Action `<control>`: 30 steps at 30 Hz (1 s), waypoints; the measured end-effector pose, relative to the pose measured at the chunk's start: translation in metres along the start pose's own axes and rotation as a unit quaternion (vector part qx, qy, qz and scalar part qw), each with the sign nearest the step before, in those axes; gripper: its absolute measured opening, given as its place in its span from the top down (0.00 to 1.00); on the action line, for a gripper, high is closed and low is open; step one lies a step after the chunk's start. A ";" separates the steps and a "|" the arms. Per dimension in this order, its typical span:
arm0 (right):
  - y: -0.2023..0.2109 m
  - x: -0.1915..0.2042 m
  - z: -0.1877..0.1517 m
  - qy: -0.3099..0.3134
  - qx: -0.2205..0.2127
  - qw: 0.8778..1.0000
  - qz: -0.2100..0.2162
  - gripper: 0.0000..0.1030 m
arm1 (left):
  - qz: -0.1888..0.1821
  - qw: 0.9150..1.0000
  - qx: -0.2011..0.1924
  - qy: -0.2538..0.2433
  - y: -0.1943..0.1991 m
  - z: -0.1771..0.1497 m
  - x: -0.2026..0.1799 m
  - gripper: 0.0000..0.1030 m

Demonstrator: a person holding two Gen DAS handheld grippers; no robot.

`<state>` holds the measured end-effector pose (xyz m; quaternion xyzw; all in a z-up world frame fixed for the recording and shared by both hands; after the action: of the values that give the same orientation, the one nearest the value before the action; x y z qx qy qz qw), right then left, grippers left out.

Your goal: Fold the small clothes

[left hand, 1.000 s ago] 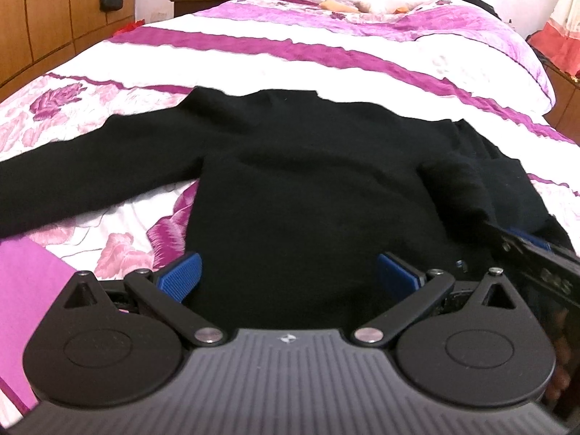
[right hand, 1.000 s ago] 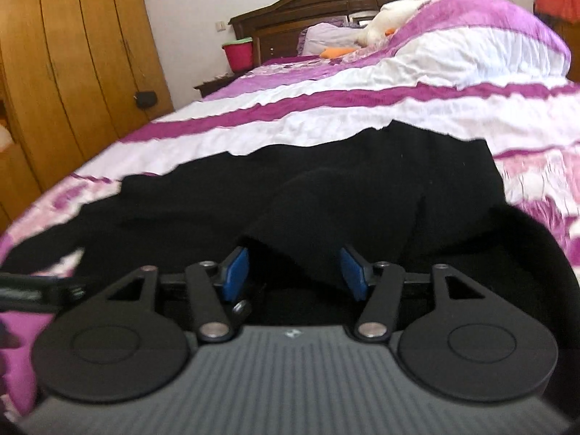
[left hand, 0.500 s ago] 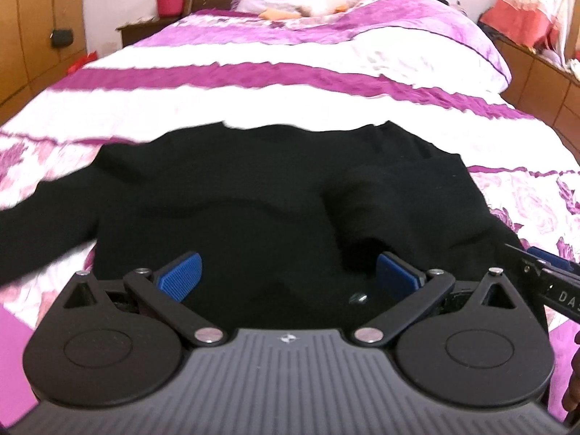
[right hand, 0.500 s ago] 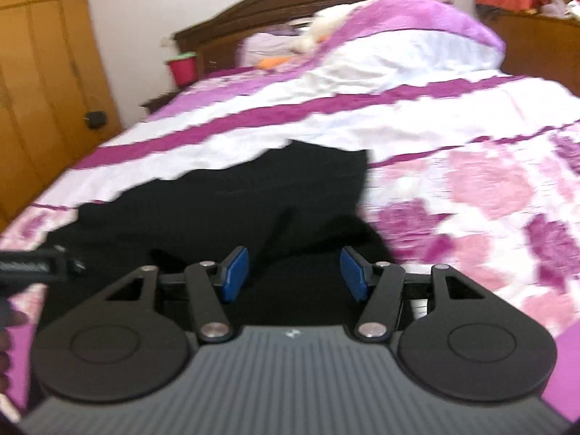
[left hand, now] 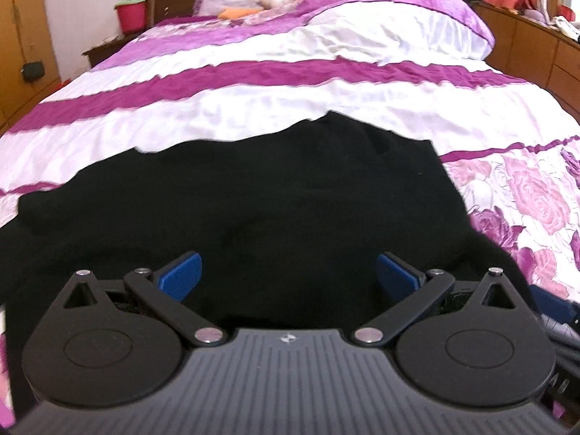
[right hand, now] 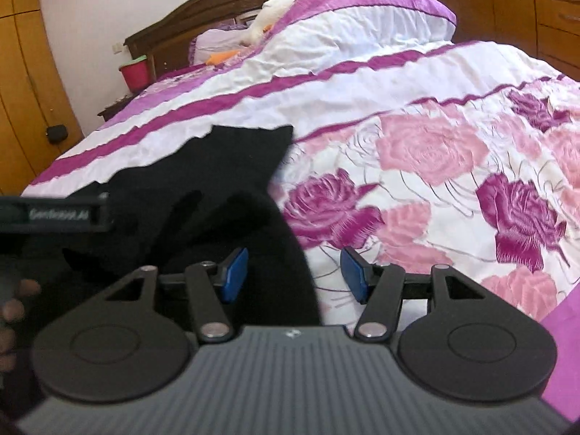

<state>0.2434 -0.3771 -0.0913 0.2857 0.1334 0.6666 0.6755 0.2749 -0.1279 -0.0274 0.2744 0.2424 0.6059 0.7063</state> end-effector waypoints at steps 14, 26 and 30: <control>-0.014 0.000 -0.016 0.013 -0.007 0.999 0.029 0.27 | 0.047 0.987 -0.068 -0.136 -0.037 -0.009 -0.044 0.10; -0.016 0.002 -0.017 0.012 -0.013 0.999 0.043 0.21 | 0.172 0.972 -0.101 -0.124 -0.020 -0.001 -0.002 0.51; -0.016 0.001 -0.018 0.012 -0.015 0.999 0.044 0.21 | 0.203 0.972 -0.094 -0.076 -0.008 0.007 0.045 0.50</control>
<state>0.2464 -0.3716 -0.1141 0.2730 0.1188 0.7011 0.6479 0.2923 -0.0852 -0.0281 0.2953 0.0697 0.7339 0.6077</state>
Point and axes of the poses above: each gripper's, at about its wrist camera, not at the fingertips, and y roughly against the way its jaws point, x to its left, z to its top, the point moved 8 cm from there along -y, roughly the way its jaws point, and after that the axes turned 4 degrees about -z, right-handed, at the moved point
